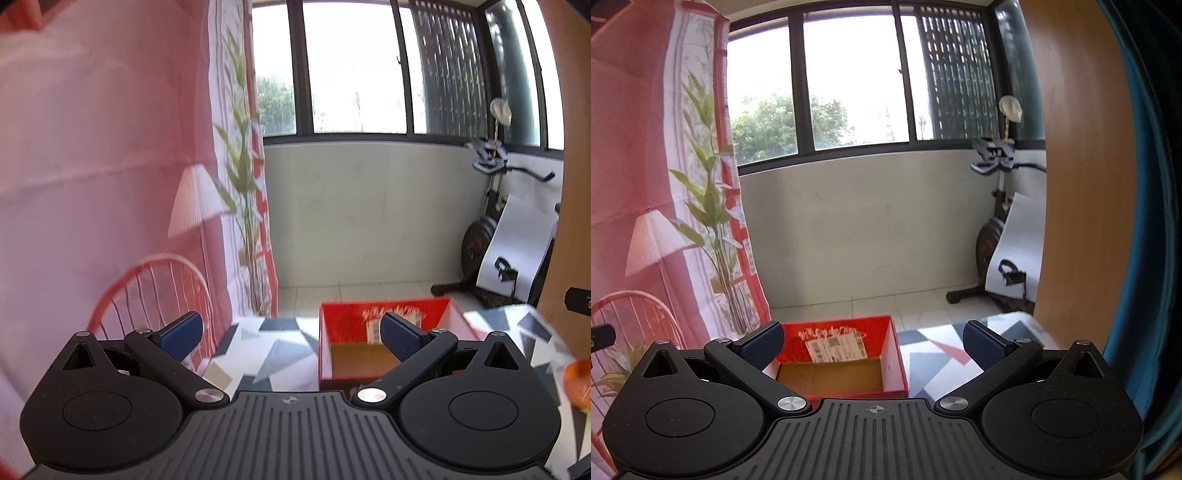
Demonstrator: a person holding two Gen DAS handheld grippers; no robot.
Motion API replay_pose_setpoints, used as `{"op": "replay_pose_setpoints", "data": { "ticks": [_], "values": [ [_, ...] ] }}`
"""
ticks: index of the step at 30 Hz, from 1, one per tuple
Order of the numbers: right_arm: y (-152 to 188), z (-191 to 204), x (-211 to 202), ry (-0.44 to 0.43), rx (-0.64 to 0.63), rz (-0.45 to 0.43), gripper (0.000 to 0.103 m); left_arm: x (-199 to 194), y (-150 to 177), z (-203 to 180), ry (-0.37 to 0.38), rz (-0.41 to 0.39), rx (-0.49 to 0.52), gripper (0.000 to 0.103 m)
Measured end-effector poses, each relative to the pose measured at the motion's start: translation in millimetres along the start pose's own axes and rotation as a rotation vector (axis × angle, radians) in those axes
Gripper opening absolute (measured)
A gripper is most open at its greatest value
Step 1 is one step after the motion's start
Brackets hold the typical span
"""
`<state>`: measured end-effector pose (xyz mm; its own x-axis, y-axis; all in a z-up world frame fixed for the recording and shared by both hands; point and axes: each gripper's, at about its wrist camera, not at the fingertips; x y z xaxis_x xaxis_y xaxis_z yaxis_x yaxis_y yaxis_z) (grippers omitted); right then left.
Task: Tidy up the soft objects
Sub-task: 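Move both grippers down toward the white socks beside the red box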
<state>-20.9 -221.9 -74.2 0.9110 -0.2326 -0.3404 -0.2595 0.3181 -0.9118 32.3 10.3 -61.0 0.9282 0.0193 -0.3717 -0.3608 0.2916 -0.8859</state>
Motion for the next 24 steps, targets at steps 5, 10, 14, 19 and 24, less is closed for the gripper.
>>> {"op": "replay_pose_setpoints", "data": {
  "ticks": [5,10,14,19,24],
  "values": [
    [43,-7,28,0.033,-0.024,0.027,0.103,28,31,-9,0.021,0.07,0.017,0.103],
    [86,-12,51,-0.022,-0.036,0.141,0.103,50,69,-19,0.076,0.119,0.003,0.103],
    [111,-13,64,-0.071,-0.042,0.234,0.103,65,97,-24,0.1,0.161,-0.023,0.102],
    [135,-13,68,-0.039,-0.088,0.236,0.103,73,128,-29,0.154,0.204,-0.063,0.1],
    [146,-24,70,-0.037,-0.093,0.249,0.103,85,145,-30,0.18,0.239,-0.102,0.093]
  ]
}}
Point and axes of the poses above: each gripper's, at about its wrist camera, not at the fingertips, and x roughly the way its jaws point, z to its left, y to its underside, and after that the axes turned 10 degrees about x, right-handed
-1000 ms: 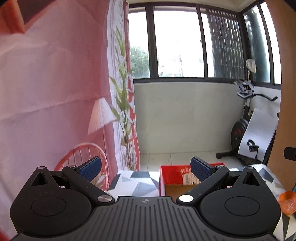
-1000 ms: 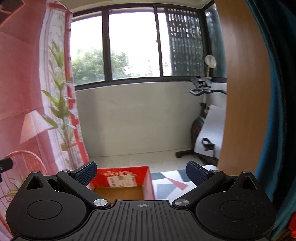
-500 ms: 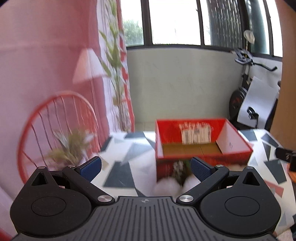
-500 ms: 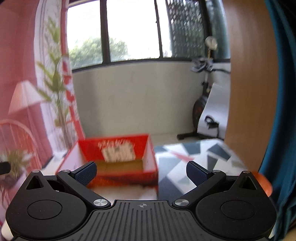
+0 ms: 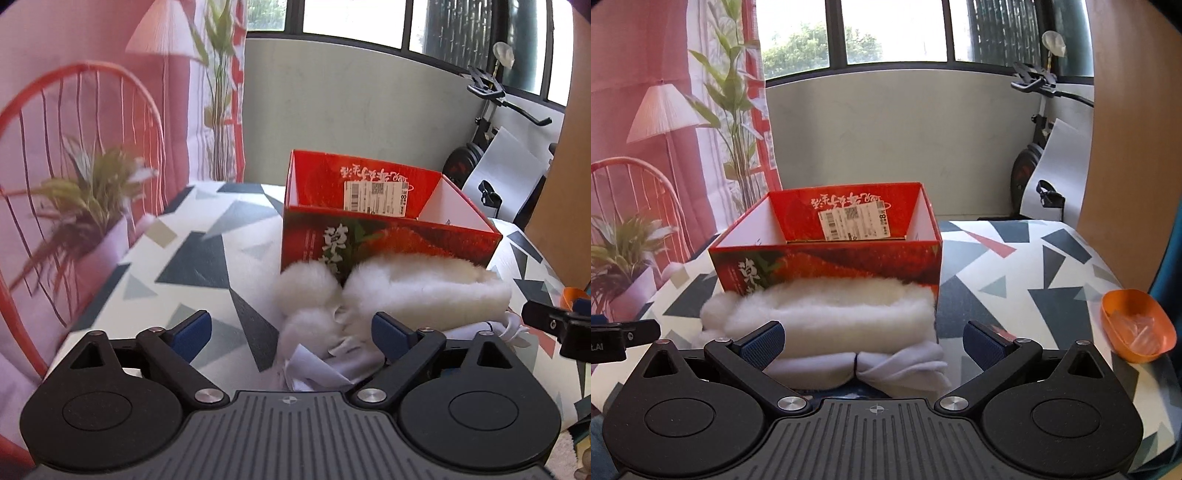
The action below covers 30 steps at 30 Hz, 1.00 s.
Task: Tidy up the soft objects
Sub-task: 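Move both grippers down toward the white socks beside the red box, then close the left gripper on one sock end while the right gripper grasps the other end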
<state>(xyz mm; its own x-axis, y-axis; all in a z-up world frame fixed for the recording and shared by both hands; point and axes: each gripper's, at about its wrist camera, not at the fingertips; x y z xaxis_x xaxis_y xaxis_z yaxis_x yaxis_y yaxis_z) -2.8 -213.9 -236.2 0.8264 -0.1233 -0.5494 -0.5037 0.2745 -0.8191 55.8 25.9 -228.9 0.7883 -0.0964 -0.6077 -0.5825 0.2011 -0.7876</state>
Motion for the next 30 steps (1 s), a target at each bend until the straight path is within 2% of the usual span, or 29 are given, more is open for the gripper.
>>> {"op": "replay_pose_setpoints", "data": {
  "ticks": [4,6,9,13,17,26,28,30],
  "values": [
    [14,-6,6,-0.002,-0.015,-0.012,0.097,9,9,3,-0.005,0.013,-0.02,0.092],
    [19,-11,12,0.004,-0.008,0.005,0.085,14,12,4,-0.004,0.036,-0.035,0.088],
    [24,-16,19,-0.001,0.028,0.025,0.075,21,15,7,0.004,0.069,-0.055,0.081],
    [27,-22,27,-0.007,0.066,0.022,0.074,30,18,8,0.015,0.084,-0.063,0.079],
    [28,-29,34,-0.005,0.099,0.028,0.068,34,21,1,0.01,0.095,-0.039,0.076],
    [27,-41,53,-0.039,0.187,0.044,0.067,43,23,-1,0.031,0.115,-0.038,0.07],
    [26,-43,56,-0.045,0.202,0.046,0.063,44,23,2,0.036,0.118,-0.047,0.068],
    [28,-45,60,-0.057,0.215,0.057,0.051,45,23,4,0.043,0.121,-0.058,0.061]
  ]
}}
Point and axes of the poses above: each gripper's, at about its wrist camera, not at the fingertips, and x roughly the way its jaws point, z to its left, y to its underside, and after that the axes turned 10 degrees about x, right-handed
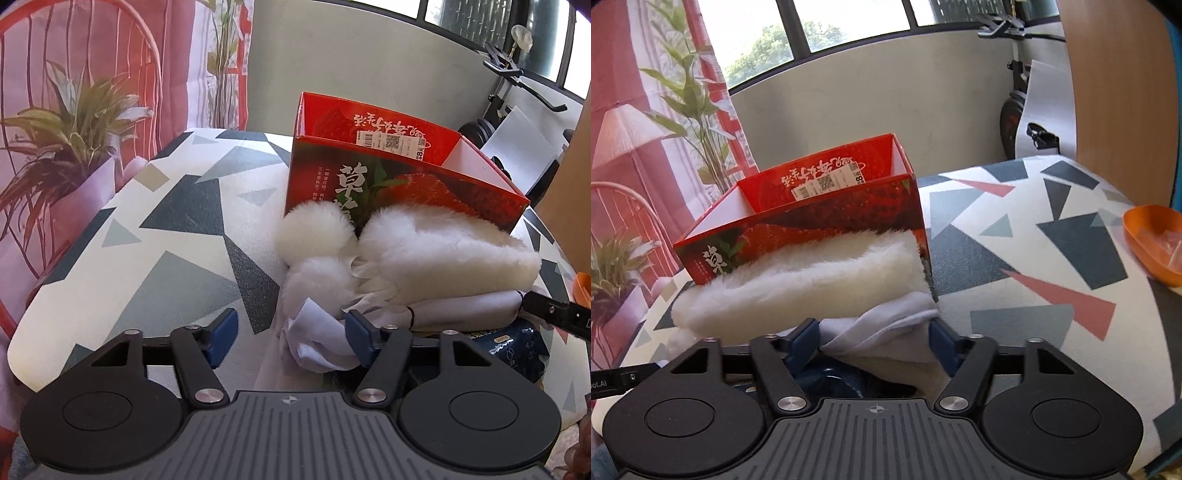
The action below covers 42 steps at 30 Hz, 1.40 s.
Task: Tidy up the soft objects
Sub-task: 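Close the left gripper on one sock end while the right gripper grasps the other end, then lift the white sock with both grippers and carry it over the red box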
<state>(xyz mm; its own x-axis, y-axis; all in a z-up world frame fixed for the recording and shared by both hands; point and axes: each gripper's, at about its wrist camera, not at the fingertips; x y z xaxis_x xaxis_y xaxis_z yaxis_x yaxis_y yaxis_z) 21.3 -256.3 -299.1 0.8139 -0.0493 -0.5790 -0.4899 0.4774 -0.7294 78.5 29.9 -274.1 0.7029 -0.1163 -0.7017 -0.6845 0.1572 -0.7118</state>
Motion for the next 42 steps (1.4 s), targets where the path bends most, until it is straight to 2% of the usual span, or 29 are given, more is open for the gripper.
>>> {"op": "replay_pose_setpoints", "data": {
  "ticks": [1,2,8,15,19,29,30,31,32,35,39,42],
  "values": [
    [1,0,0,-0.008,0.006,0.004,0.048,1,0,1,0.01,0.003,-0.006,0.054],
    [2,-1,1,-0.019,0.007,0.007,0.041,2,0,1,0.022,0.009,-0.01,0.051],
    [5,3,-1,-0.027,-0.019,0.001,0.027,8,2,0,0.05,0.03,-0.018,0.051],
    [7,1,0,-0.025,-0.019,0.0,0.025,15,5,4,0.118,0.056,-0.076,0.052],
    [7,1,1,-0.024,-0.016,0.002,0.025,15,3,4,0.166,0.039,-0.101,0.052],
    [9,0,4,-0.023,-0.017,0.01,0.024,34,5,1,0.165,0.053,-0.126,0.052],
    [9,0,4,-0.022,-0.016,0.011,0.024,34,6,1,0.168,0.046,-0.13,0.05],
    [9,0,4,-0.024,-0.013,0.011,0.025,34,6,2,0.169,0.043,-0.134,0.041],
    [9,-1,4,-0.025,-0.01,0.012,0.025,33,7,2,0.168,0.041,-0.133,0.027],
    [9,-2,5,-0.025,0.0,0.015,0.026,32,8,-1,0.151,0.044,-0.099,0.016],
    [7,-5,5,-0.018,0.015,0.011,0.036,28,7,-7,0.132,0.029,-0.044,0.012],
    [5,-11,5,-0.024,0.051,0.016,0.037,27,7,-8,0.126,0.024,-0.03,0.012]
  ]
}}
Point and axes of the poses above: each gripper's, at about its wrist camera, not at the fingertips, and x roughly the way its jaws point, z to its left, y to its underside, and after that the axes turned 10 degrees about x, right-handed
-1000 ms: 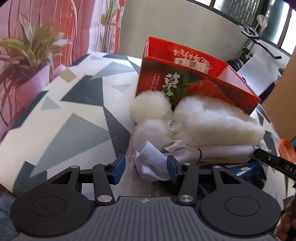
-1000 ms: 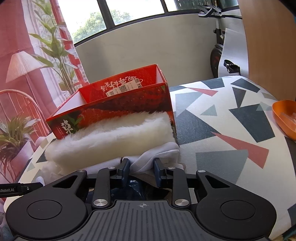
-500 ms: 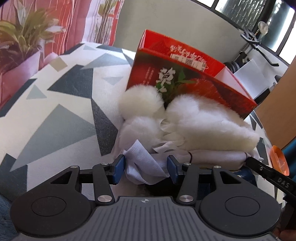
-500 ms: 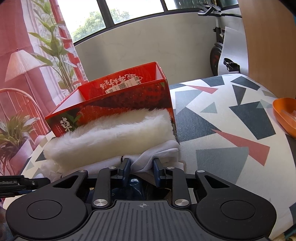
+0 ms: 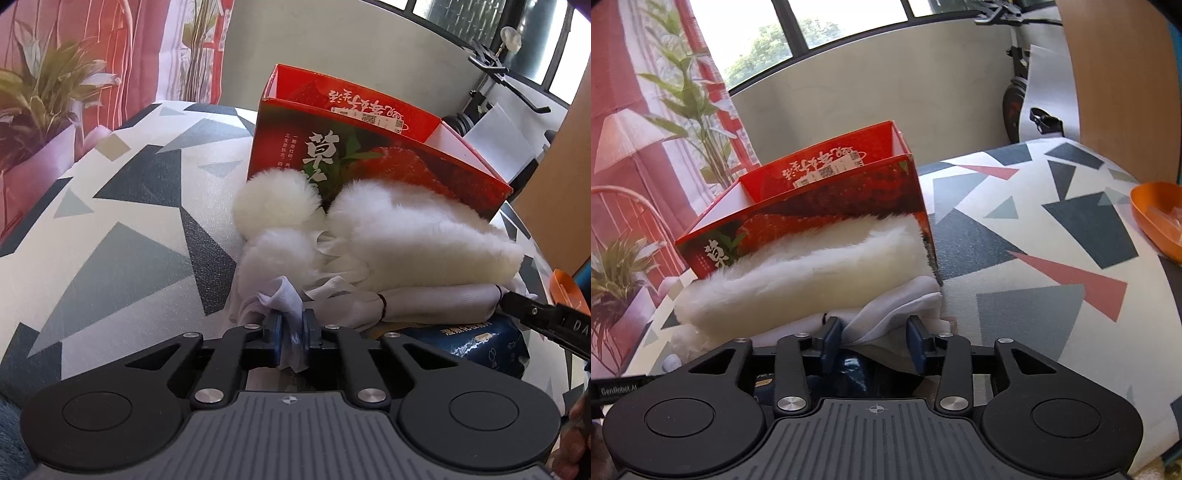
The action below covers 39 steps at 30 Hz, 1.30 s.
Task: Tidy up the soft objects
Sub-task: 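Lift the white sock with both grippers and carry it over the red box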
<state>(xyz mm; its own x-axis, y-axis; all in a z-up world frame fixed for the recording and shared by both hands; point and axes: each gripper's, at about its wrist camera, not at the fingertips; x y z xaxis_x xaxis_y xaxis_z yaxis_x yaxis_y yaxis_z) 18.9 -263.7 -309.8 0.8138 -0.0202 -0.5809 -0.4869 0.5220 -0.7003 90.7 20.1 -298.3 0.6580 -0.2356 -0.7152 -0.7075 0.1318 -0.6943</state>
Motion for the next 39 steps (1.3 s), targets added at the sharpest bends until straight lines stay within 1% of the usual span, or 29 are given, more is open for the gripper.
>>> {"op": "replay_pose_setpoints", "data": {
  "ticks": [5,9,14,17,20,23,25,27,33,37,39],
  "values": [
    [-4,-7,1,-0.017,0.053,0.005,0.039,0,1,1,0.001,-0.004,-0.001,0.011],
    [-8,-12,2,-0.035,0.116,0.005,0.04,3,3,-1,-0.008,0.01,0.009,0.011],
    [-13,-19,6,-0.031,0.169,0.004,0.041,4,3,1,-0.006,0.015,-0.002,0.012],
    [-12,-21,9,-0.038,0.179,0.02,0.03,4,2,3,-0.003,0.015,-0.009,0.012],
    [-9,-18,9,-0.039,0.157,0.018,0.027,5,2,3,-0.002,0.019,-0.008,0.012],
    [-9,-16,8,-0.04,0.137,0.013,0.02,7,2,4,0.003,0.024,-0.014,0.012],
    [-8,-18,7,-0.041,0.135,0.014,0.018,7,2,5,0.006,0.024,-0.019,0.012],
    [-8,-19,6,-0.042,0.137,0.013,0.012,7,2,6,0.01,0.019,-0.025,0.012],
    [-9,-18,-1,-0.043,0.125,-0.004,0.007,-2,2,6,0.007,-0.02,-0.025,0.01],
    [-11,-15,-8,-0.05,0.115,-0.02,0.006,-8,1,6,0.009,-0.043,-0.035,0.009],
    [-13,-14,-12,-0.054,0.111,-0.028,0.006,-13,0,4,0.001,-0.064,-0.021,0.009]
  ]
}}
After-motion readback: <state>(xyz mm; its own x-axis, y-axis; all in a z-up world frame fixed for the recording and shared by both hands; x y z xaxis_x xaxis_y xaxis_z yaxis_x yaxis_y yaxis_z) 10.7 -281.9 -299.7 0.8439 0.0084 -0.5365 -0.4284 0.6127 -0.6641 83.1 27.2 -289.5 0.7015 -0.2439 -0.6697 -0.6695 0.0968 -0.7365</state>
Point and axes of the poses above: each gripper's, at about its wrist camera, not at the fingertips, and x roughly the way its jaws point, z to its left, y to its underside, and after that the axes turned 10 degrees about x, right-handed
